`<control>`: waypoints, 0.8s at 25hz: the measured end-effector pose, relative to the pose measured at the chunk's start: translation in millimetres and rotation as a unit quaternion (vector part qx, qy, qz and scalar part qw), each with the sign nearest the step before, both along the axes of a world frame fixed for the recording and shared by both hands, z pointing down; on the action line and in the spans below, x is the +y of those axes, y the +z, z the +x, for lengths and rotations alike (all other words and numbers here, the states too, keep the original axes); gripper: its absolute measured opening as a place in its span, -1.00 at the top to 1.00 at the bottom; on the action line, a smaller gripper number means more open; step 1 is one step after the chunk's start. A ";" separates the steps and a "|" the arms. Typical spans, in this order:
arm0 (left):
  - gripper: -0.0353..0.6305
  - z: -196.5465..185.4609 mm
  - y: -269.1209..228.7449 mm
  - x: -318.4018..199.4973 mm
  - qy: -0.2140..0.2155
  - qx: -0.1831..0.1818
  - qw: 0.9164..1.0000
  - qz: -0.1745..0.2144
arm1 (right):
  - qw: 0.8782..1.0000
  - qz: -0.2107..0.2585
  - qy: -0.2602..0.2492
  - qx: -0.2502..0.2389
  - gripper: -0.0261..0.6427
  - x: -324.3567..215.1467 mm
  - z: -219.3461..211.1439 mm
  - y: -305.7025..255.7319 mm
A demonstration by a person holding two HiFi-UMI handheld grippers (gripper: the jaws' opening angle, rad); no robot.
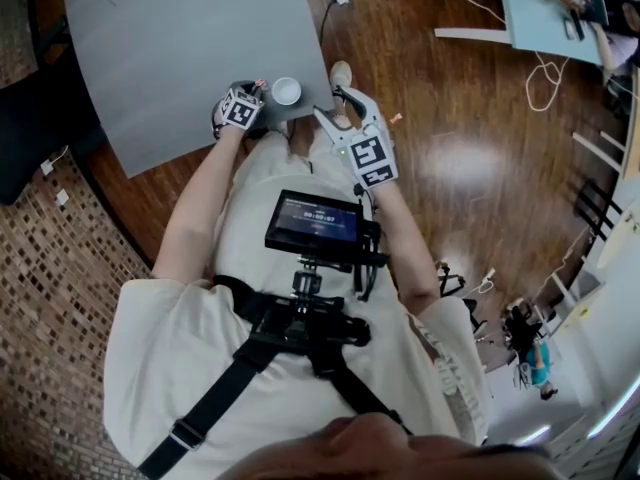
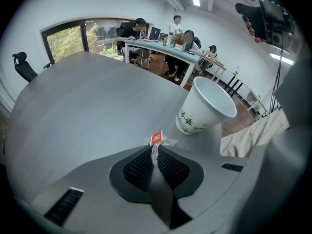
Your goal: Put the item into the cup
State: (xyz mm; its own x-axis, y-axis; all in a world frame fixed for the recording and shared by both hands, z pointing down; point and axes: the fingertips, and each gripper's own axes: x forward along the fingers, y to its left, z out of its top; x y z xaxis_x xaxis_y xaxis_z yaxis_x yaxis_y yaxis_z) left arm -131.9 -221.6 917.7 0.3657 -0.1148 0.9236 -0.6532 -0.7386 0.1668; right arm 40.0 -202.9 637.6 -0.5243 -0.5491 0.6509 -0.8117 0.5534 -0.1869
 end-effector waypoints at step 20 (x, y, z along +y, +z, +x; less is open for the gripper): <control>0.78 87.6 -155.6 -4.2 0.060 0.146 0.985 0.062 | 0.999 0.007 0.034 -0.009 0.14 15.8 19.0 13.4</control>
